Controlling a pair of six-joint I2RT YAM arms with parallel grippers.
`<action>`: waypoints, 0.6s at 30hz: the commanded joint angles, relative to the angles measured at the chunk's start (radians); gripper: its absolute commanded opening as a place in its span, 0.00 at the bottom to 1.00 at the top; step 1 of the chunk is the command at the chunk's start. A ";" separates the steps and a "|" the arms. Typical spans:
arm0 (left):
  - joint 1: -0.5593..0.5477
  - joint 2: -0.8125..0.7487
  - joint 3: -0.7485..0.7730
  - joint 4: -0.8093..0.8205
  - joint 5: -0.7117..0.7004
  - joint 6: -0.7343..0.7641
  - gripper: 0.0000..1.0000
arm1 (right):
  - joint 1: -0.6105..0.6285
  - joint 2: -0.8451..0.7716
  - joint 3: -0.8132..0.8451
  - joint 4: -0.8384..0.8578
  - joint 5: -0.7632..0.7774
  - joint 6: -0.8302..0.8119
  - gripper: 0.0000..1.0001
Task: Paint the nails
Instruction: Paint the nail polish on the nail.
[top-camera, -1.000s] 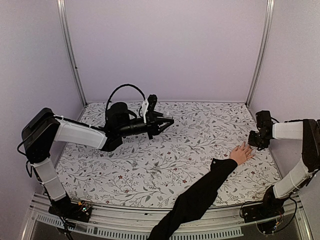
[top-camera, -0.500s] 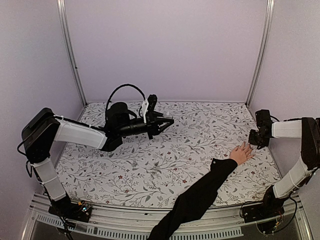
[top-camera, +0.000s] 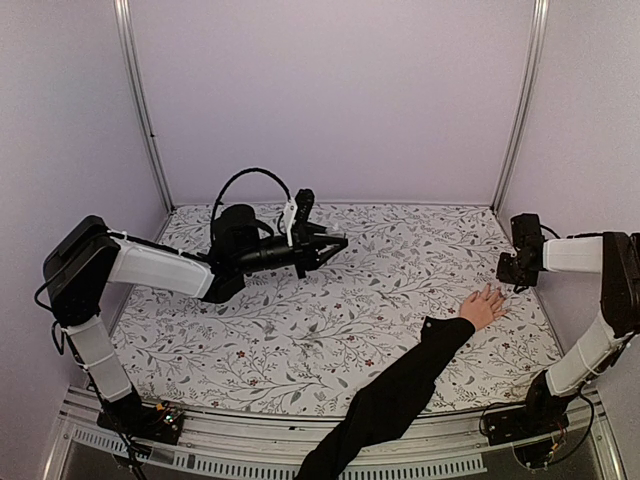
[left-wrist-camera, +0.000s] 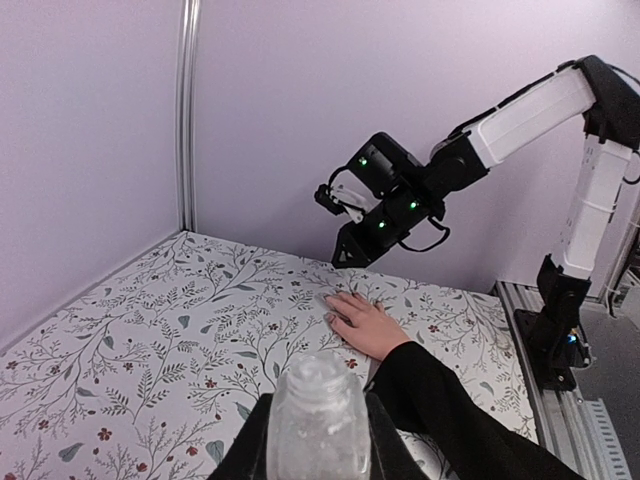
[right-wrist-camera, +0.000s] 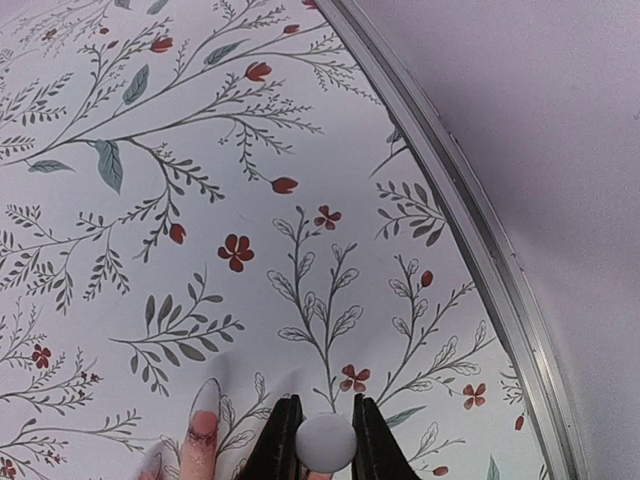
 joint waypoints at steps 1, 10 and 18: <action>0.012 -0.020 -0.013 0.030 0.000 0.004 0.00 | -0.003 -0.033 0.054 -0.011 0.002 -0.017 0.00; 0.013 -0.048 -0.044 0.044 0.007 0.018 0.00 | 0.010 -0.150 0.125 -0.040 -0.184 -0.089 0.00; 0.011 -0.097 -0.114 0.094 0.052 0.037 0.00 | 0.073 -0.238 0.191 -0.041 -0.514 -0.187 0.00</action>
